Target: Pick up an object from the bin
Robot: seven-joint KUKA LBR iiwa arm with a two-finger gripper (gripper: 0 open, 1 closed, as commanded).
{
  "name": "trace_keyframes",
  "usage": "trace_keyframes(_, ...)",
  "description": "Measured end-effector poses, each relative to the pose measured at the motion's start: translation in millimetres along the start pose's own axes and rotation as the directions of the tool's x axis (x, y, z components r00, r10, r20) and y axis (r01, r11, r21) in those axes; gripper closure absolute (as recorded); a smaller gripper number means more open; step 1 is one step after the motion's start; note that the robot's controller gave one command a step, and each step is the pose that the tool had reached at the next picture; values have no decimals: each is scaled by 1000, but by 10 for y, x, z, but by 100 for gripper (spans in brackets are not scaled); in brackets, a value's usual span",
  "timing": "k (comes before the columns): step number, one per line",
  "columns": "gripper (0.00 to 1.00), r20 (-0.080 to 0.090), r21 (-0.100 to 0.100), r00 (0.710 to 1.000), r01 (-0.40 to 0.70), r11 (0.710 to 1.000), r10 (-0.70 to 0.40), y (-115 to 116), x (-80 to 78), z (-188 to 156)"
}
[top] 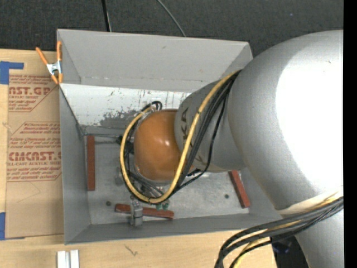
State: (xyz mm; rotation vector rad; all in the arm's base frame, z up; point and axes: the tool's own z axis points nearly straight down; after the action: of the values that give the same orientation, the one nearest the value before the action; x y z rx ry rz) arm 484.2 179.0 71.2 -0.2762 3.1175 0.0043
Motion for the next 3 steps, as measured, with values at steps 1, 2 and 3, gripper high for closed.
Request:
trace_keyframes(1, 100, -12, 3, 990, -141, 990, 141, -254, 14, 15)
trace_keyframes(2, 100, -12, 3, 990, -140, 990, 140, -253, 14, 15)
trace_keyframes(3, 100, -13, 3, 990, -141, 990, 141, -252, 16, 7)
